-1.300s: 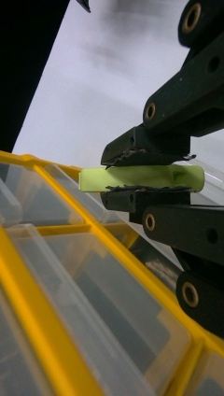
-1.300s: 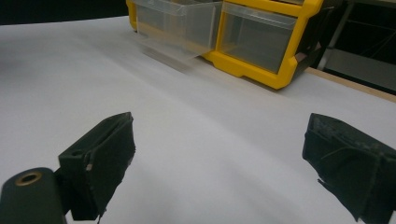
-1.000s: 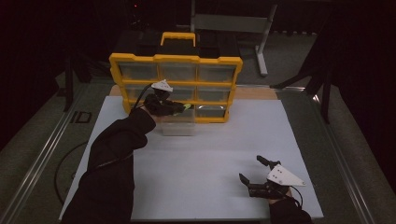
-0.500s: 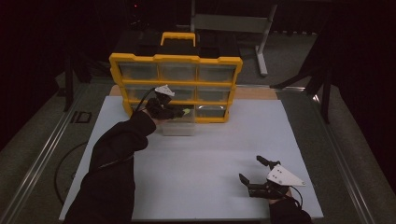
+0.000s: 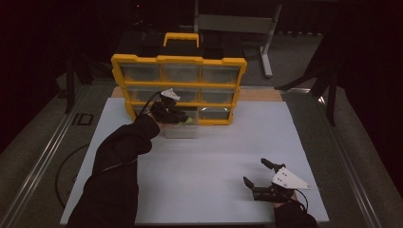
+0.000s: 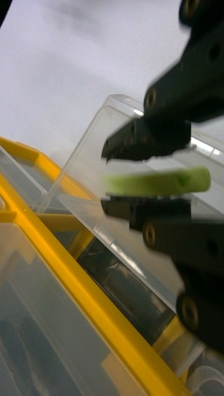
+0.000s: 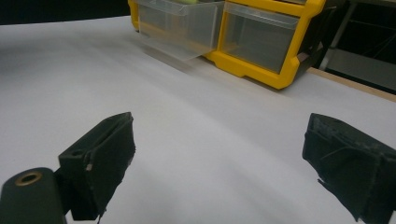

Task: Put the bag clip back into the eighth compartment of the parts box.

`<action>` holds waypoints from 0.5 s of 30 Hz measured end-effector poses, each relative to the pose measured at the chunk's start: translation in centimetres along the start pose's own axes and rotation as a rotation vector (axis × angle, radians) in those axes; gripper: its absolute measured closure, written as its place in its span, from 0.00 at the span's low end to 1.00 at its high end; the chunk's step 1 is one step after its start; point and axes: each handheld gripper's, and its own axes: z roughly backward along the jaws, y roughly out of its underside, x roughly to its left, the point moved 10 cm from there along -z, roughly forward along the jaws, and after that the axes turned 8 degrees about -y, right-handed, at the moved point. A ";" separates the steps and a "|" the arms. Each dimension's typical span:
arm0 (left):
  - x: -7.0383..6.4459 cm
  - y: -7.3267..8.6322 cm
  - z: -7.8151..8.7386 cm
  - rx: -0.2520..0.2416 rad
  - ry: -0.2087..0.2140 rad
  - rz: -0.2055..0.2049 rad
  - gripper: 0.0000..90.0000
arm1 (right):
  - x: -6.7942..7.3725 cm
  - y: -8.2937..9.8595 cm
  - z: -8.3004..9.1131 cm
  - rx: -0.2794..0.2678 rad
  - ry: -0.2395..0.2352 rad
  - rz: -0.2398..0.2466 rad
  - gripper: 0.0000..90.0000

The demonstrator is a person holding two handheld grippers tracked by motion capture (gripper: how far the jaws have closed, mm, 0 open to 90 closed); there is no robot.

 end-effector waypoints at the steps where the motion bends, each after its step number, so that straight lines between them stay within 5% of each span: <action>1: 0.0 0.0 0.0 0.002 -0.002 0.002 0.70 | 0.0 0.0 0.0 0.000 0.000 0.000 0.10; 15: 0.2 -0.3 1.4 -0.023 -0.033 0.033 0.35 | 0.1 0.0 0.0 0.002 0.000 -0.001 0.10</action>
